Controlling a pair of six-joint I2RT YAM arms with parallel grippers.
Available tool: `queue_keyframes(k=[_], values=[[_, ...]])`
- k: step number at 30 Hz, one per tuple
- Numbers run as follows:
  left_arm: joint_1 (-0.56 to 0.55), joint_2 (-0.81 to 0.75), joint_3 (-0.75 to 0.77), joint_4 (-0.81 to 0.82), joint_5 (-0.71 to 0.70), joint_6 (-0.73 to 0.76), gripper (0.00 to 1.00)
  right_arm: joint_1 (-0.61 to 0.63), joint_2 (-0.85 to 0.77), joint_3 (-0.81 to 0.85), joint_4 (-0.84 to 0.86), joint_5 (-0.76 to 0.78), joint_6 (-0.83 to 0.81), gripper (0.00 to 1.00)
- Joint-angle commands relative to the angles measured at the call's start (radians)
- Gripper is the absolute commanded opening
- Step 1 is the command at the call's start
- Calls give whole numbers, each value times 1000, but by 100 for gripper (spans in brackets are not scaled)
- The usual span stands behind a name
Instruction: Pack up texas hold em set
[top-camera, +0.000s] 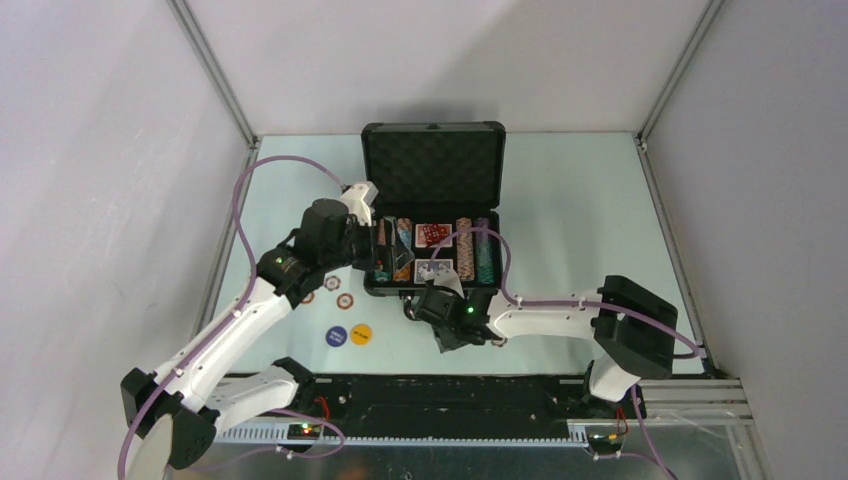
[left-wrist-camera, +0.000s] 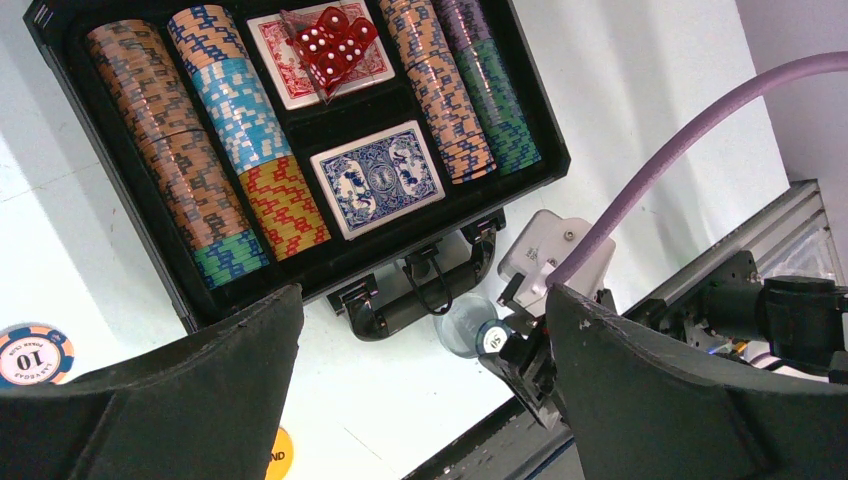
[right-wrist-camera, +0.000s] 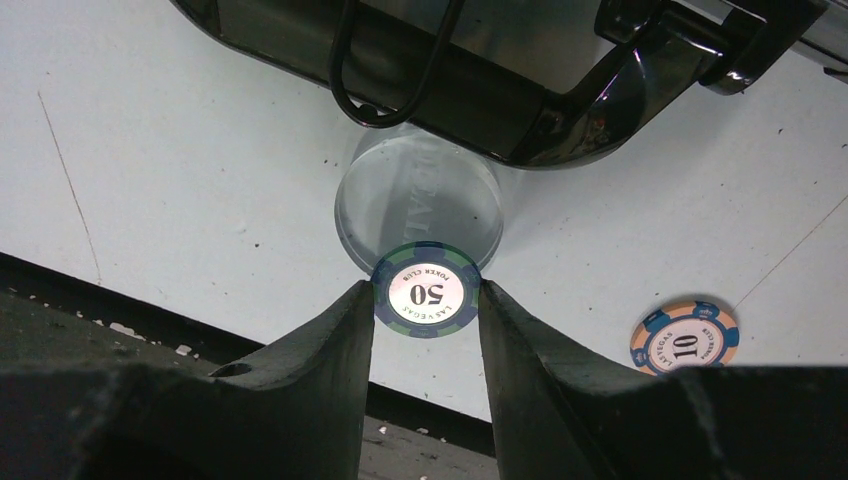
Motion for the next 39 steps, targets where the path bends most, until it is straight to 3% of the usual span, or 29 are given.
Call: queue_keyframes(k=[1, 19, 29, 39], values=[[7, -10, -6, 12, 10, -11, 96, 7, 22, 30, 14, 9, -6, 47], [8, -11, -9, 12, 9, -8, 96, 28, 55, 30, 1, 9, 10, 49], [7, -6, -5, 12, 15, -11, 96, 37, 60, 30, 7, 14, 16, 58], [7, -5, -3, 12, 17, -11, 96, 36, 55, 30, 1, 20, 12, 59]])
